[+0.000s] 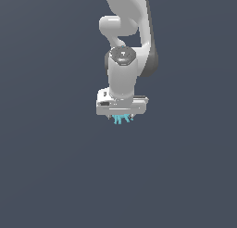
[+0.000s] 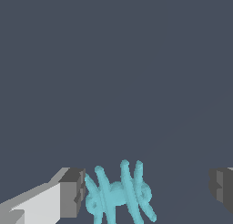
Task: Pick up the object and move it to a goal position.
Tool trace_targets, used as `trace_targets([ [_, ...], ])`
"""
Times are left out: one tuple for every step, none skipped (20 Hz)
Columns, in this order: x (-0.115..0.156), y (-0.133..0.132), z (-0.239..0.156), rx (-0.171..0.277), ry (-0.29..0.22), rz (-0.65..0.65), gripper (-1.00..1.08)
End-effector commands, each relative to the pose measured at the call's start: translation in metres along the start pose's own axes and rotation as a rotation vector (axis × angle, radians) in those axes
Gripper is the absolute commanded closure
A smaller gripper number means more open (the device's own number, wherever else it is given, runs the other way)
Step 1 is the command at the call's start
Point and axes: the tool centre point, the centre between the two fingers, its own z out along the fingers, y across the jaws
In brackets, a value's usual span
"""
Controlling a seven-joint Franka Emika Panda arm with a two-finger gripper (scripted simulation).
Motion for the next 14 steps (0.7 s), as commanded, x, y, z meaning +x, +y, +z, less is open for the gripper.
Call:
trace_targets([
  [0.0,0.0,0.0,0.0,0.0,0.0,-1.0],
  [0.0,0.001,0.0,0.0,0.0,0.002,-1.0],
  [0.0,0.002,0.001,0.0,0.0,0.006,-1.0],
  [-0.001,0.005,0.002,-0.001,0.0,0.013,-1.0],
  [-0.001,0.009,0.003,-0.001,-0.001,0.023,-1.0],
  [-0.002,0.013,0.003,-0.002,-0.001,0.031,-1.0],
  [-0.002,0.016,0.004,-0.003,-0.001,0.037,-1.0],
  [-0.002,0.017,0.004,-0.003,-0.001,0.039,-1.0],
  [-0.002,0.017,0.004,-0.003,-0.001,0.039,-1.0],
  [-0.002,0.016,0.004,-0.003,-0.001,0.038,-1.0],
  [-0.002,0.016,0.005,-0.003,-0.001,0.038,-1.0],
  [-0.003,0.016,0.006,-0.001,-0.001,0.039,-1.0],
  [-0.003,0.016,0.007,0.001,0.0,0.041,-1.0],
  [-0.004,0.016,0.009,0.003,0.001,0.044,-1.0],
])
